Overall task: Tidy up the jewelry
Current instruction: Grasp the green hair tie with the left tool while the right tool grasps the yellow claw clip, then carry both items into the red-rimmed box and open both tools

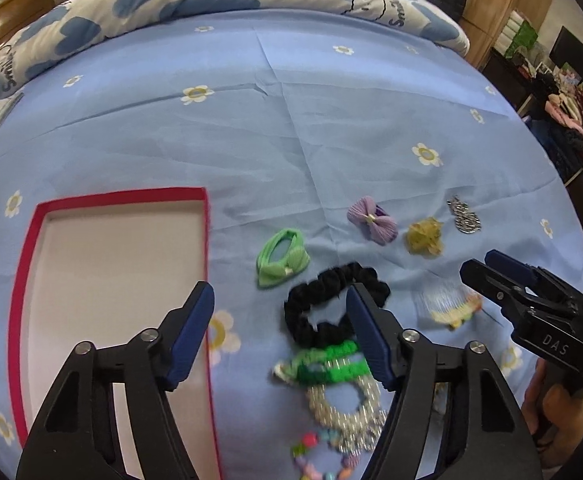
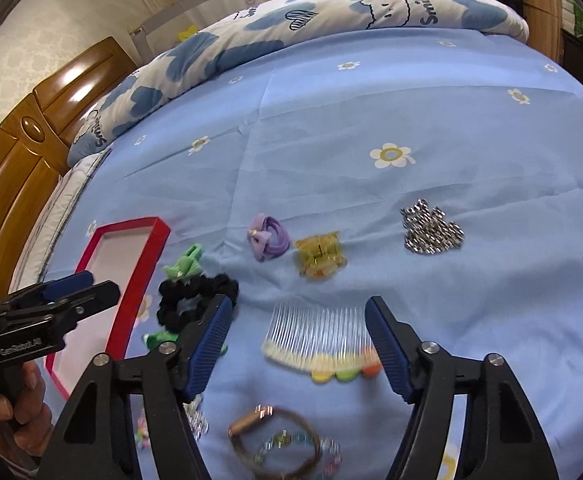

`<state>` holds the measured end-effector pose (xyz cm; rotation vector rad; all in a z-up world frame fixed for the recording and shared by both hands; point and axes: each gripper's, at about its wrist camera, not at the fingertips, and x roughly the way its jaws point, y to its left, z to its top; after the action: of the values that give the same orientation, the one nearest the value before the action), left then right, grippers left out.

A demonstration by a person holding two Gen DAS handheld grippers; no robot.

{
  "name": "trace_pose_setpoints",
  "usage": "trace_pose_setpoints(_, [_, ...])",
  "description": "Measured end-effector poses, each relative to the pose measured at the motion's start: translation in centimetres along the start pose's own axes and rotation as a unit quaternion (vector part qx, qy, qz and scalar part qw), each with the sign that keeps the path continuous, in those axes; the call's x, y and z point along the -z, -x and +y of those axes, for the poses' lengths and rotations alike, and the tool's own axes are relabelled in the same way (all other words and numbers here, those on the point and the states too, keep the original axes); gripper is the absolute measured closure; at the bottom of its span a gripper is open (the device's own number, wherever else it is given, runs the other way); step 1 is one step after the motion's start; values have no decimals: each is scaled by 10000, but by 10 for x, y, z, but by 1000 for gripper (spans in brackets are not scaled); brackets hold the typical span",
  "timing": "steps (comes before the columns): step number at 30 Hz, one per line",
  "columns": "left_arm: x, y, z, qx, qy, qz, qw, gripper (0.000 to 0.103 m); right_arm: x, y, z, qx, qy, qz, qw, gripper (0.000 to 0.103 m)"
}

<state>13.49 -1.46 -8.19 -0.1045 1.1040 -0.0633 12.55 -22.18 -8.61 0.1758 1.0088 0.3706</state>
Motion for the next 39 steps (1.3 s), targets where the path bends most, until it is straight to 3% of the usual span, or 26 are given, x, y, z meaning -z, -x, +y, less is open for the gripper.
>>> trace_pose_setpoints(10, [-19, -53, -3, 17, -139, 412, 9991, 44, -18, -43, -5, -11, 20, 196, 9998, 44])
trace_pose_setpoints(13, [-22, -67, -5, 5, -206, 542, 9983, 53, -19, -55, -8, 16, 17, 307, 9995, 56])
trace_pose_setpoints(15, [-22, -75, -5, -18, -265, 634, 9976, 65, -18, -59, -10, 39, -8, 341, 9994, 66])
trace_pose_setpoints(18, [-21, -80, -4, 7, -277, 652, 9975, 72, -16, -61, -13, 31, -23, 346, 9994, 79])
trace_pose_setpoints(22, [-20, -75, 2, 162, -200, 571, 9980, 81, -14, -57, -16, -20, -3, 287, 9996, 79])
trace_pose_setpoints(24, [-20, -70, 6, 256, -143, 521, 9982, 93, -13, -55, -17, -30, 15, 247, 9997, 79])
trace_pose_setpoints(33, [-16, -35, 16, 491, 4, 170, 9987, 93, -12, -39, -14, -88, -19, 96, 9999, 80])
trace_pose_setpoints(39, [-12, -13, 31, 585, 178, -8, 9981, 93, -12, -21, 7, -292, 152, 5, 9995, 80])
